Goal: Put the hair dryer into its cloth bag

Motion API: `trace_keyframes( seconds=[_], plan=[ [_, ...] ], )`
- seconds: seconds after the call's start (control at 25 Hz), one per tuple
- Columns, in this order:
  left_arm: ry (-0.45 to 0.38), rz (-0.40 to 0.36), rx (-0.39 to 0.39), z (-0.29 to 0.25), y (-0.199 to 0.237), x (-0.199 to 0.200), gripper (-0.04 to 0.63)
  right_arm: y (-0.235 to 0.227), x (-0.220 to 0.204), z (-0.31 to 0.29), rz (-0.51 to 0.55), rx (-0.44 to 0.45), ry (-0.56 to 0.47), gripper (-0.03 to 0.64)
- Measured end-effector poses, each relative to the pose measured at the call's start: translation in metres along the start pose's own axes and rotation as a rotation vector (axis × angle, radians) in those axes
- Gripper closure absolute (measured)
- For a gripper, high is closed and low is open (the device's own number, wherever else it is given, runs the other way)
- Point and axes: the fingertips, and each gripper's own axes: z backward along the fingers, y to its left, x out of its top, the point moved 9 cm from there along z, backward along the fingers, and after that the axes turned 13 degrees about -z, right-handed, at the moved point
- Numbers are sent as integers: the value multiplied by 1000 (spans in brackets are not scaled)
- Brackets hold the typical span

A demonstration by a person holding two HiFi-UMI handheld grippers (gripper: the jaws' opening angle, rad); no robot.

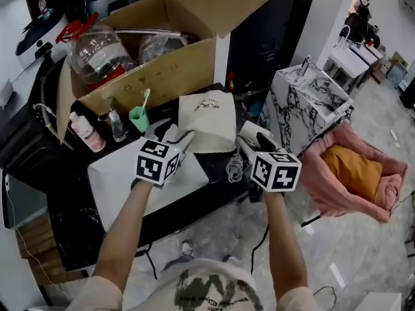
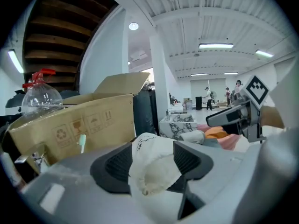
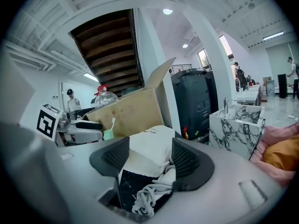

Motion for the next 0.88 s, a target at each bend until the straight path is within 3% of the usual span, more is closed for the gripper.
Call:
trace_keyframes(
  seconds=[0.4,0.88],
  plan=[
    [-36,-128,-198,-36,8,-7,311,-6,-11,-5,-65,-164,70,331],
    [-96,-88,-293,-53,7,-17,311,-20,-31,-20,-160,-306,217,324]
  ],
)
